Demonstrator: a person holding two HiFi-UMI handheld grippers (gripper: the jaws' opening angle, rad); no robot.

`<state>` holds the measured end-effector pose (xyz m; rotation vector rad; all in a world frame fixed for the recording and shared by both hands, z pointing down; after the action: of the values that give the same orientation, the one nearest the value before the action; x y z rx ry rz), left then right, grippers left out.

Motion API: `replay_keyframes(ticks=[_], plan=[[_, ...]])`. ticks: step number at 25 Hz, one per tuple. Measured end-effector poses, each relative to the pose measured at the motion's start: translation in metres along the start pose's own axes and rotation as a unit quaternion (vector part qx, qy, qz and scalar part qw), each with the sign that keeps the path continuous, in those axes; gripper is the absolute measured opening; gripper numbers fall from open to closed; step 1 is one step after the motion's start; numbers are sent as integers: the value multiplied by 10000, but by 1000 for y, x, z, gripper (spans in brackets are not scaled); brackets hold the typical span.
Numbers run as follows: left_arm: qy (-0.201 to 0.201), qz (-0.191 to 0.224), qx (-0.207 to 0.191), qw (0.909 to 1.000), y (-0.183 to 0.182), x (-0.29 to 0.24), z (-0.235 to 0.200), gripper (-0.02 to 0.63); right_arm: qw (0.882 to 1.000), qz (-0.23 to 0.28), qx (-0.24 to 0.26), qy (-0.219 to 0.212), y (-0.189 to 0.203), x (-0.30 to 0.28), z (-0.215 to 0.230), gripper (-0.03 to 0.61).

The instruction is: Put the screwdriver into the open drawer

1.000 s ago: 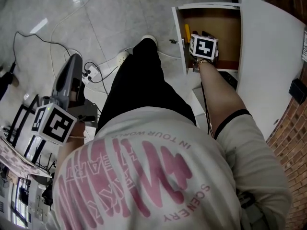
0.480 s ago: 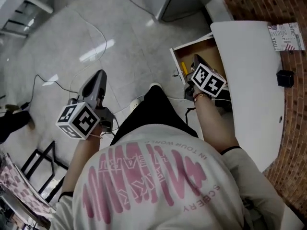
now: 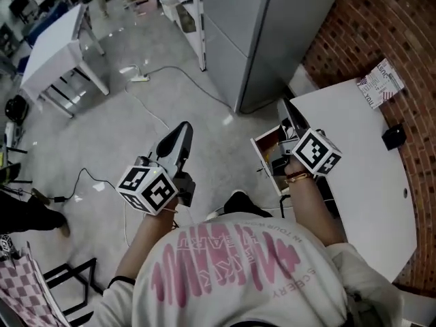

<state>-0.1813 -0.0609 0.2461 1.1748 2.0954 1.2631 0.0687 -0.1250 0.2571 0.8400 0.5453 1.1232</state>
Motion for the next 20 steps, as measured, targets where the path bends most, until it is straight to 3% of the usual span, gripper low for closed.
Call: replay_keyframes(ticks=[3, 7, 13, 20], plan=[[369, 322, -463, 9977, -39, -3, 24, 5, 9971, 365, 461, -493, -32, 1, -54, 9], [486, 404, -852, 9944, -54, -1, 49, 5, 9925, 477, 908, -662, -50, 12, -91, 9], [468, 435, -881, 9941, -49, 1, 65, 5, 9848, 437, 1423, -898, -56, 23, -110, 9], [241, 466, -857, 9949, -36, -6, 88, 5, 9810, 89, 1651, -1014, -61, 36, -93, 9]])
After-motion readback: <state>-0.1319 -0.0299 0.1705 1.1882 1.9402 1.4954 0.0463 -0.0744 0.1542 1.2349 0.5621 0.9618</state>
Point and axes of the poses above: the fingertips, and each gripper's own axes: x backward along the fingers, z to its right, y out of its underside, the point moved 2 cm from there along x, backward along the fingers, and after that the axes turned 5 degrees about z, right-handed, at the moved point
